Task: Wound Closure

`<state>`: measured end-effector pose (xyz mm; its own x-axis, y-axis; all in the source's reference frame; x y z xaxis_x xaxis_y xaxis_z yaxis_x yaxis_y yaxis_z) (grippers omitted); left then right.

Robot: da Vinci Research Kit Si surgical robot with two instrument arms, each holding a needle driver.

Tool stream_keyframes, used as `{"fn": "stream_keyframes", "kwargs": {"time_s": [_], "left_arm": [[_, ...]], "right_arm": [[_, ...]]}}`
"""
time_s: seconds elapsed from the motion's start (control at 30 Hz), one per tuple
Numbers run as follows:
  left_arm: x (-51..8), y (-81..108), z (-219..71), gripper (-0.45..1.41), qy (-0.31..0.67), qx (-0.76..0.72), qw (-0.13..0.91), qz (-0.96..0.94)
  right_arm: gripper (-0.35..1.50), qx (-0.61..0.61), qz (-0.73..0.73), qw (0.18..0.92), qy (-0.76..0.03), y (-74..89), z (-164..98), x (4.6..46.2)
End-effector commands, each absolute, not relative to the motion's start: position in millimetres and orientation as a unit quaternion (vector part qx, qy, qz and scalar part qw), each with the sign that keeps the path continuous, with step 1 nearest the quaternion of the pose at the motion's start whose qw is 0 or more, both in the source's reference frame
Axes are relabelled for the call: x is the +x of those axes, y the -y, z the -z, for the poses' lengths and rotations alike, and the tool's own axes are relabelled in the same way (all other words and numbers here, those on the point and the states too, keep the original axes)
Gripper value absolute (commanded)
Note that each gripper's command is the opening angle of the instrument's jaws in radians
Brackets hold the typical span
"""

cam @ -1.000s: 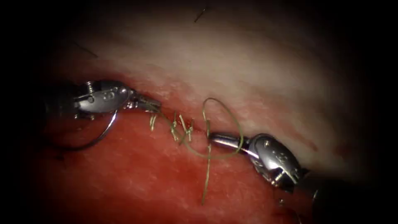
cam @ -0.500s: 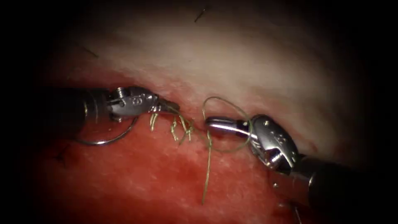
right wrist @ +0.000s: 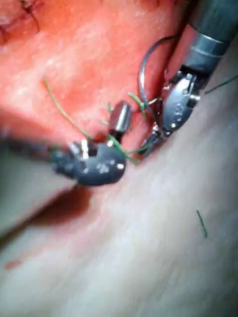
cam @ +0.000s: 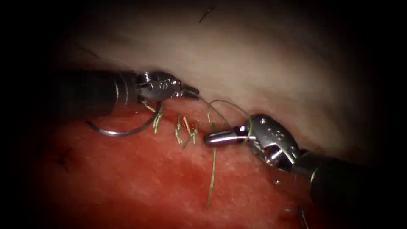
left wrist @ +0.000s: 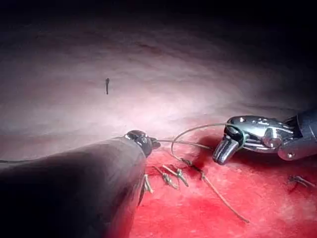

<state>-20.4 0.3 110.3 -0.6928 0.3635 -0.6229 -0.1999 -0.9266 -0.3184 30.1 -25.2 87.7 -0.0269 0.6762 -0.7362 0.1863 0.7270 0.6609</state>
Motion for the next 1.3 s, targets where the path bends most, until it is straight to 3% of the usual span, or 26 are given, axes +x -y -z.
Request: {"fn": "stream_keyframes", "kwargs": {"time_s": [0.03,0.23,0.4,1.1,1.2,1.23,1.27,1.3], "left_arm": [[-20.9,-0.2,-110.9,-0.45,0.114,-0.359,0.152,-0.914],[-20.8,0.6,-111.0,-0.45,0.114,-0.354,0.149,-0.916],[-20.9,0.9,-111.3,-0.45,0.114,-0.351,0.148,-0.917],[-19.8,1.8,-111.7,-0.45,0.113,-0.351,0.138,-0.919],[-19.4,1.9,-111.7,-0.45,0.114,-0.352,0.139,-0.919],[-19.2,2.0,-111.7,-0.45,0.114,-0.352,0.138,-0.919],[-19.0,2.1,-111.6,-0.45,0.116,-0.352,0.140,-0.918],[-19.0,2.1,-111.6,-0.45,0.116,-0.352,0.140,-0.918]], "right_arm": [[0.44,0.313,-0.168,0.640,-0.681,25.6,-88.7,31.2],[0.79,0.317,-0.085,0.676,-0.660,26.1,-88.9,32.0],[0.96,0.324,0.004,0.702,-0.634,27.7,-88.9,33.4],[0.99,0.325,0.133,0.739,-0.574,30.5,-90.2,34.9],[0.88,0.324,0.137,0.740,-0.574,31.3,-90.6,35.1],[0.64,0.324,0.140,0.741,-0.571,31.7,-90.8,35.1],[0.29,0.325,0.144,0.744,-0.566,31.8,-90.9,35.1],[0.29,0.325,0.144,0.744,-0.566,31.8,-90.9,35.1]]}}
